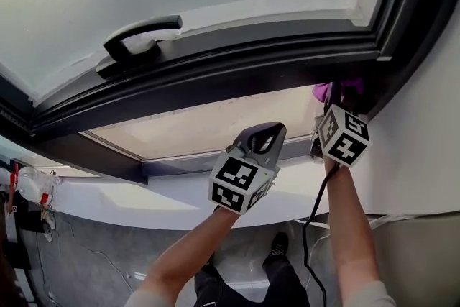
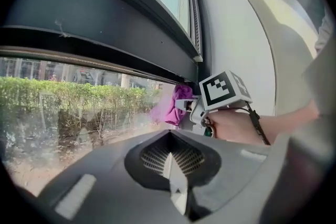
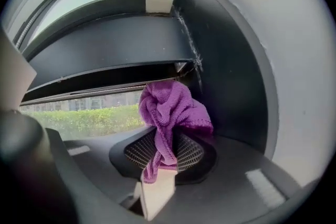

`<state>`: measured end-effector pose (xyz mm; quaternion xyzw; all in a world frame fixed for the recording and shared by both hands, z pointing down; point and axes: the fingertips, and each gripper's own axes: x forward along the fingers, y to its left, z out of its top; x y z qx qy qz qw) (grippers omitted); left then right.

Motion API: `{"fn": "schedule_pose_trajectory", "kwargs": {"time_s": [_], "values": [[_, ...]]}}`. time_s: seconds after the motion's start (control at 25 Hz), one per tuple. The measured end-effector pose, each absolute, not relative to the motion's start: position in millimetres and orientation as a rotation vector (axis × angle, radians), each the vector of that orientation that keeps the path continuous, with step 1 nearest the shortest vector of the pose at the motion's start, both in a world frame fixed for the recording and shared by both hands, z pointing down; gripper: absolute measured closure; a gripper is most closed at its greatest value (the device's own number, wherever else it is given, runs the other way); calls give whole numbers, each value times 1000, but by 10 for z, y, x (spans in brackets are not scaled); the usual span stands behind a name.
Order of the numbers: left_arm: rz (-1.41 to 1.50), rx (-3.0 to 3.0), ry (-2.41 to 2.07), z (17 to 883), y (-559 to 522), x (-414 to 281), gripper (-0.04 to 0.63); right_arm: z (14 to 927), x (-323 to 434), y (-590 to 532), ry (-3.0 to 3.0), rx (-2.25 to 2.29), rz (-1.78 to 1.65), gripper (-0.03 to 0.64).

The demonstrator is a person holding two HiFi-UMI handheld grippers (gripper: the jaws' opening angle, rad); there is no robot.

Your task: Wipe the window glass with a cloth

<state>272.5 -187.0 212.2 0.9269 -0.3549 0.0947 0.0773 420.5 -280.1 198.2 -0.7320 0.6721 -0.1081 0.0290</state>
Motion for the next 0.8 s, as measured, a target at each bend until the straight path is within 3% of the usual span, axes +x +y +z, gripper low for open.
{"fn": "schedule_pose_trajectory", "kwargs": {"time_s": [0.32,0.8], "values": [[257,2721,-1104,2262,-1876,2194,595,1711,3884,-2754,2225,-2186,11,506],[189,2626,-1327,2194,-1800,518,595,1584,1761,-2531,2554,-1926,226,506]]}}
